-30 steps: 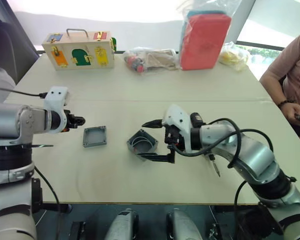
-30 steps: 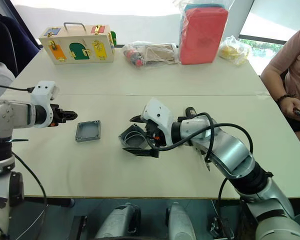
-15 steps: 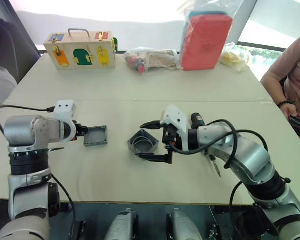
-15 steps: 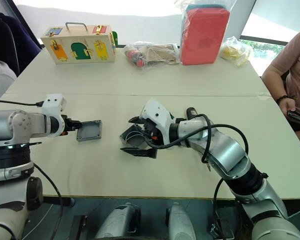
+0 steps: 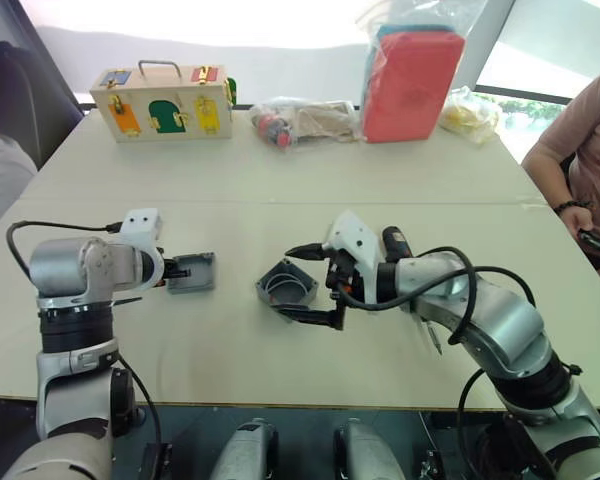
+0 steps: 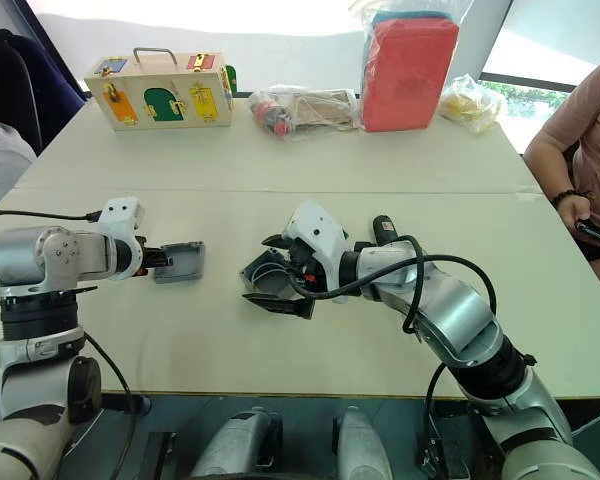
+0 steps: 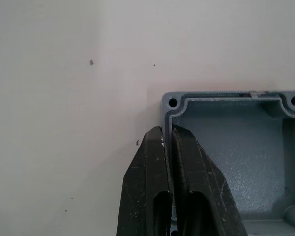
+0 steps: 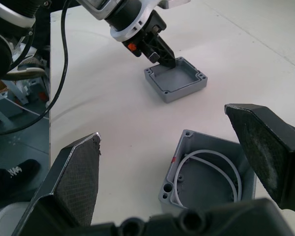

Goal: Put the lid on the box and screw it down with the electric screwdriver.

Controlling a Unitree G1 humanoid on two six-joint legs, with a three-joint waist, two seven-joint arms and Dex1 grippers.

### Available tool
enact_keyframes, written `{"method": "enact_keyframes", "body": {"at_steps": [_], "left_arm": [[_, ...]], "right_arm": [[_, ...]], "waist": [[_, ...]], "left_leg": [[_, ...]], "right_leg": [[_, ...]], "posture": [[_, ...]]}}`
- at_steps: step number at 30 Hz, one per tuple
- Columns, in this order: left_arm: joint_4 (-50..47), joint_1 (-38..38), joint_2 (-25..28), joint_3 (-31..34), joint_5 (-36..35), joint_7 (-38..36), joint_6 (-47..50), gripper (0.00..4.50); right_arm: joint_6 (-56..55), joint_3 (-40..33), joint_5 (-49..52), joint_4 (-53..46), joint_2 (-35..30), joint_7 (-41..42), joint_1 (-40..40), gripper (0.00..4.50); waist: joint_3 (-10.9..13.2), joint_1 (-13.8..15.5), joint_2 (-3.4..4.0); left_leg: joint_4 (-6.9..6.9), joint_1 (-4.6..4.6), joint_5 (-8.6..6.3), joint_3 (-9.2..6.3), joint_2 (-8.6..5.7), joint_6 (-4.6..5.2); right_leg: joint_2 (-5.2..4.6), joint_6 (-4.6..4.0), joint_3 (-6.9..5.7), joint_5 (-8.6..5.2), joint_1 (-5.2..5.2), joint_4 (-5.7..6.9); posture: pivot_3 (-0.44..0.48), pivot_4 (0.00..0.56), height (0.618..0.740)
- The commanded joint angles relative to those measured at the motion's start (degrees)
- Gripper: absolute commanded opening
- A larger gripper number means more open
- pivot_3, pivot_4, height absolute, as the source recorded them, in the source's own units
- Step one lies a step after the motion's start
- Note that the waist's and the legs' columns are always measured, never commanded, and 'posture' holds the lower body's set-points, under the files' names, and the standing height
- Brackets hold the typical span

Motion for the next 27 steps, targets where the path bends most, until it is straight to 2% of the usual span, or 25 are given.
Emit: {"method": "enact_keyframes", "body": {"at_steps": [1,5,9,14,16,18,20,27], "left_arm": [[0.76,1.54,-1.72,0.54,1.54,0.45,0.88,0.06],[-0.46,1.36,-2.76,2.00,2.74,0.23,0.20,0.06],[-4.94,-0.17,-0.60,1.51,-0.84,-9.91,-18.49,0.06],[-4.60,-2.59,0.38,0.76,-3.45,-18.88,-31.26,0.06],[-4.12,-3.07,0.36,0.11,-3.52,-19.53,-32.83,0.06],[-4.00,-4.40,-0.99,-0.22,-4.24,-19.84,-35.28,0.06],[-4.22,-4.92,-1.91,-0.85,-4.33,-19.86,-36.96,0.06],[-6.00,-4.52,-3.85,-1.94,-6.06,-20.08,-37.82,0.06]], "right_arm": [[-0.65,-1.62,-0.19,-1.09,-0.20,0.09,0.05,4.50],[-0.31,-2.34,0.34,-0.35,0.33,-0.15,0.25,4.50],[5.47,-11.56,8.02,5.09,9.46,-6.41,-1.52,4.50],[9.91,-20.90,11.76,20.33,21.67,-15.84,-9.30,4.50],[10.30,-22.39,11.79,23.47,22.80,-16.55,-10.99,4.50],[9.63,-25.84,12.53,31.74,25.69,-18.96,-15.49,4.50],[9.61,-27.68,13.32,36.03,27.30,-20.06,-18.17,4.50],[8.79,-25.69,12.12,37.96,28.05,-18.99,-19.25,4.50]], "waist": [[-0.07,0.05,0.03],[-0.09,0.09,0.05],[-0.03,0.04,-0.07],[-0.01,-0.19,-0.11],[-0.01,-0.21,-0.10],[-0.01,-0.42,-0.10],[-0.01,-0.50,-0.10],[-0.01,-0.66,-0.10]], "left_leg": [[0.00,0.01,0.00,0.00,0.00,0.00],[0.00,0.01,0.00,0.00,0.00,0.00],[-0.03,0.00,0.01,-0.01,0.01,-0.02],[-0.08,-0.08,0.06,0.02,0.01,-0.12],[-0.15,-0.07,0.06,0.01,0.01,-0.12],[-0.24,-0.07,0.06,0.02,0.01,-0.11],[-0.22,-0.08,0.06,0.08,-0.02,-0.11],[-0.24,-0.09,0.06,0.07,0.01,-0.10]], "right_leg": [[0.00,0.00,0.00,0.00,0.01,0.00],[0.00,0.00,0.00,0.00,0.02,0.00],[-0.01,-0.01,0.00,0.00,0.00,-0.01],[-0.06,-0.09,-0.01,0.05,-0.07,-0.11],[-0.05,-0.09,-0.03,0.05,-0.09,-0.10],[-0.04,-0.09,-0.03,0.05,-0.10,-0.07],[-0.03,-0.08,-0.04,0.05,-0.11,-0.06],[0.01,-0.08,-0.04,0.05,-0.17,0.02]], "posture": [[0.000,0.150,0.738],[0.000,0.150,0.738],[0.000,0.150,0.738],[0.000,0.150,0.738],[0.000,0.150,0.738],[0.000,0.150,0.738],[0.000,0.150,0.738],[0.000,0.150,0.738]]}}
